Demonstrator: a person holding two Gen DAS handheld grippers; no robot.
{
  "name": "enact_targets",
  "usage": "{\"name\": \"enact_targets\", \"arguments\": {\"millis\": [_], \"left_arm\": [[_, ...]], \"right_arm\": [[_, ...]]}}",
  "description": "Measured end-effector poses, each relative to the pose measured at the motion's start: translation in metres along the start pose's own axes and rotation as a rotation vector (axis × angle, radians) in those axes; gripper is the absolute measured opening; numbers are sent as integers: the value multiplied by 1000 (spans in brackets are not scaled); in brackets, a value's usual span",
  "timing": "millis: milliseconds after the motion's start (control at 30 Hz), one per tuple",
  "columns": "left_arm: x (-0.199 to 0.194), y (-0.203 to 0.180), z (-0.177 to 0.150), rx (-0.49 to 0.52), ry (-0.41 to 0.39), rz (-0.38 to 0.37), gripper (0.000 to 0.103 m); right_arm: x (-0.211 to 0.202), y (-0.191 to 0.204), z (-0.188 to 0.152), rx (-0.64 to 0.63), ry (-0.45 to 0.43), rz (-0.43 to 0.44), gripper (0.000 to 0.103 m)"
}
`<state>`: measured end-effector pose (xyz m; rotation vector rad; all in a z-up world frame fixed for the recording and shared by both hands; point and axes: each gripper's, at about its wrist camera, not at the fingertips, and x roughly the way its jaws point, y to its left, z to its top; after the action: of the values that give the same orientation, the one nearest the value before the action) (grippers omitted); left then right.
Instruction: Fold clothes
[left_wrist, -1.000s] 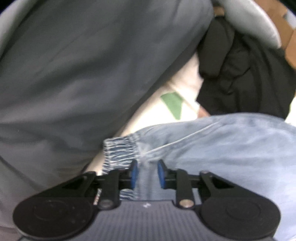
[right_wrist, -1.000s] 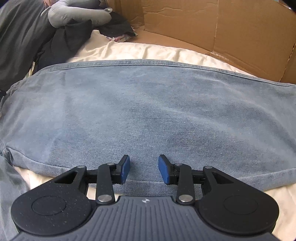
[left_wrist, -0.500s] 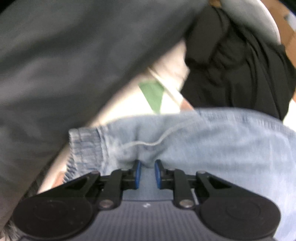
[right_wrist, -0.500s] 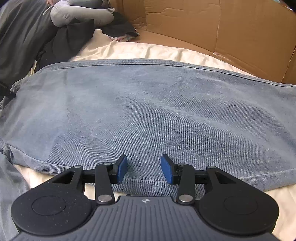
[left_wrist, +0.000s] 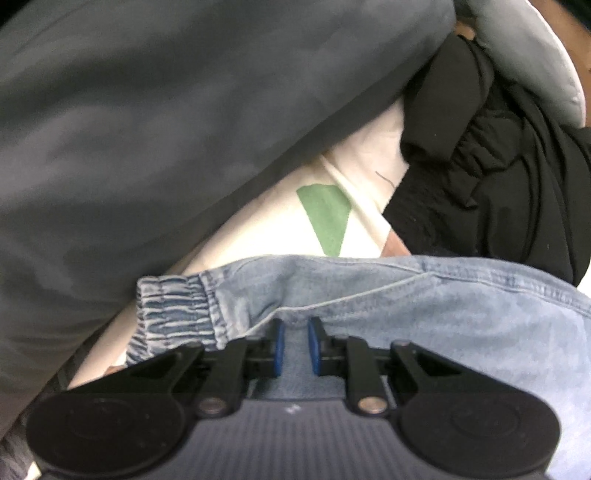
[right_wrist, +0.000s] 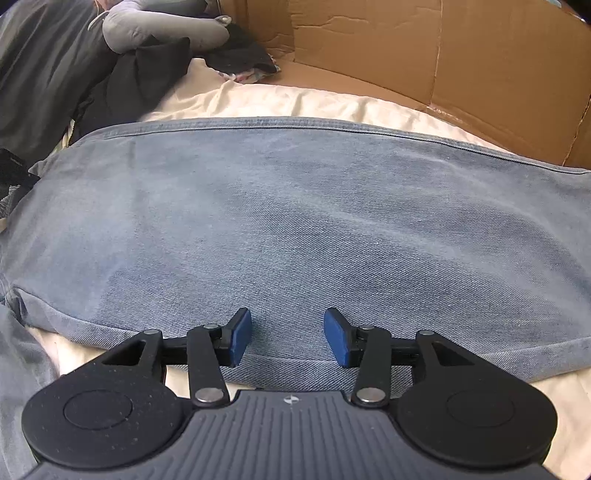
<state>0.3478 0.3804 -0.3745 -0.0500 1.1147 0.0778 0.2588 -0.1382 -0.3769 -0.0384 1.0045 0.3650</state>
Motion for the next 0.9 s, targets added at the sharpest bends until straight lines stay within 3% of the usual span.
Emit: {"name": "enact_targets", "arguments": {"millis": [200,367,533,667,900], "left_arm": [[-11,-8,4,47,36,62,12],[-39,-24,-6,78,10,65,26],[-59,-43,-25,113,15,44,29],[-73,-58,-46,142,27,16,37],[-87,-93,-81,160,36,-56,37]], "right_arm": [[-4,-4,-4,-27,6,-36,51],[-11,-23,-9,-4,23,-148,50],[-17,-50,-8,57,43,-243,50],[-31,-61,-5,123,29,-251,50],[-61,-59,-6,170,-30,-203,50]]}}
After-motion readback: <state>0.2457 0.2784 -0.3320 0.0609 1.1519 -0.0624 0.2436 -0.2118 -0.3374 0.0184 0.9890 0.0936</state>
